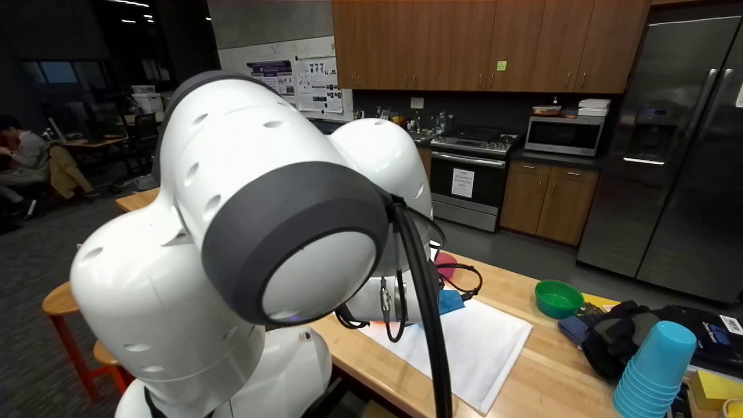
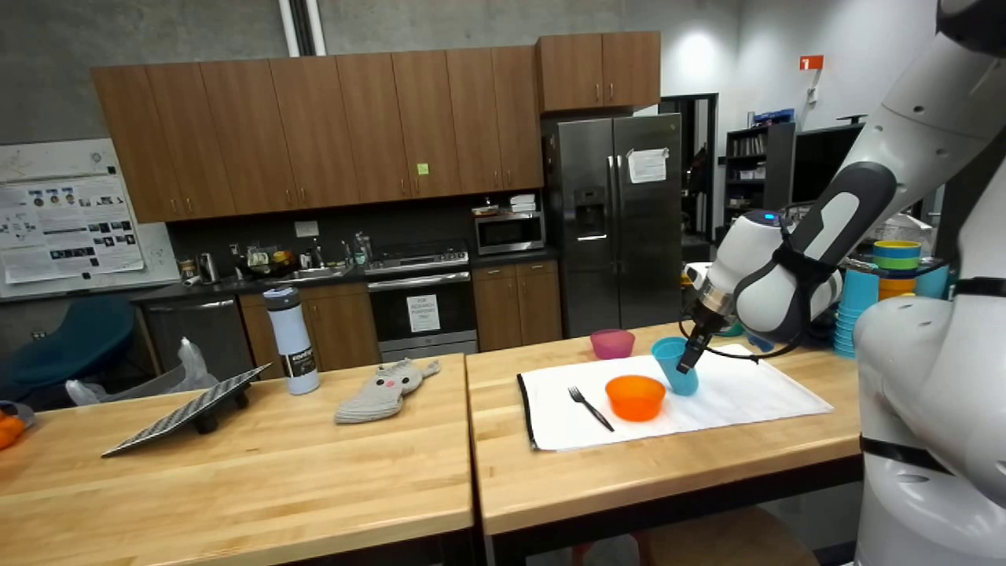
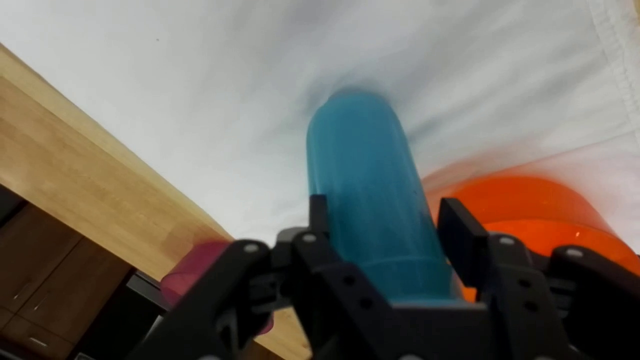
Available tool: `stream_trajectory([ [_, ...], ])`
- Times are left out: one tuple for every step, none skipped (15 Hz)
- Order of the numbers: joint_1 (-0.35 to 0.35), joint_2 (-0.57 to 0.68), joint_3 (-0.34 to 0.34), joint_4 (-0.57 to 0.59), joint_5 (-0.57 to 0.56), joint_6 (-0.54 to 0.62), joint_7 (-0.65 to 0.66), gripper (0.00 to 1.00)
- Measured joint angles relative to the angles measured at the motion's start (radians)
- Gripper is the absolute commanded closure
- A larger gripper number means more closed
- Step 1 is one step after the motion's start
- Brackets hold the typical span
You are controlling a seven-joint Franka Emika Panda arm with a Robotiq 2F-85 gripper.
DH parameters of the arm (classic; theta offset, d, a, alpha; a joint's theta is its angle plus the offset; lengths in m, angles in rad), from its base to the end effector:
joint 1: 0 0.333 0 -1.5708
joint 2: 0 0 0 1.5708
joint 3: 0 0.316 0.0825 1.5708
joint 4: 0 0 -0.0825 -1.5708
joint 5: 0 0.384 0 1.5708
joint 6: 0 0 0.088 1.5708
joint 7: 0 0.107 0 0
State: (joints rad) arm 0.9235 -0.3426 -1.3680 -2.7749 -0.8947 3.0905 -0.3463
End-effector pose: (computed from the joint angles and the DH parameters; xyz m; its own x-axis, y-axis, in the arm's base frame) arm 0.3905 -0.0878 0.2876 0.6452 0.6513 0.3994 0.6028 -0.7552 0.2576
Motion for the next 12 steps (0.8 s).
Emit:
stream_trajectory([
  [0.000,-0.008,-0.007,0.000,0.000,0.000,-0.001,0.69],
  [-0.004,-0.017,-0.012,0.001,0.000,0.001,-0.001,0.69],
  [-0.014,-0.028,-0.015,0.002,0.000,0.002,-0.001,0.69],
  [-0.033,-0.043,-0.015,0.003,0.000,0.004,-0.002,0.69],
  [-0.058,-0.058,-0.012,0.005,-0.002,0.005,-0.005,0.69],
  [-0.099,-0.073,0.007,0.004,0.016,0.006,-0.025,0.69],
  [-0.145,-0.091,0.024,0.006,0.012,0.005,-0.037,0.69],
  [-0.188,-0.109,0.044,0.005,0.024,0.003,-0.057,0.69],
  [-0.239,-0.125,0.077,0.004,0.047,-0.004,-0.091,0.69],
  [-0.288,-0.144,0.112,0.004,0.071,-0.025,-0.126,0.69],
  [-0.330,-0.168,0.144,0.005,0.096,-0.059,-0.167,0.69],
  [-0.371,-0.193,0.181,0.006,0.123,-0.097,-0.207,0.69],
])
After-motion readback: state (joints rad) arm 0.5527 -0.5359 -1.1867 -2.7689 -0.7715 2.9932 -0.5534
